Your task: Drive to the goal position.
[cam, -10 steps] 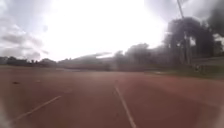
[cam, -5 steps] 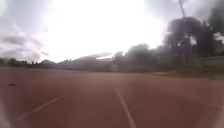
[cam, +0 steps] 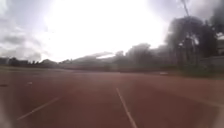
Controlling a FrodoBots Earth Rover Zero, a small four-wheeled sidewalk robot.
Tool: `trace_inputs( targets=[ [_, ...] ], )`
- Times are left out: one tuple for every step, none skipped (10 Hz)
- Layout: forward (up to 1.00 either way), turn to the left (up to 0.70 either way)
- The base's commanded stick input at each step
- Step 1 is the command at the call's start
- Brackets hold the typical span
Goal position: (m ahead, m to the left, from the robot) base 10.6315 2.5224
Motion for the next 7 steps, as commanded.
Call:
trace_inputs(
  targets=[
    [0.70,0.00],
    [0.70,0.00],
    [0.70,0.00],
    [0.70,0.00],
    [0.70,0.00],
    [0.70,0.00],
    [0.70,0.00]
  ],
)
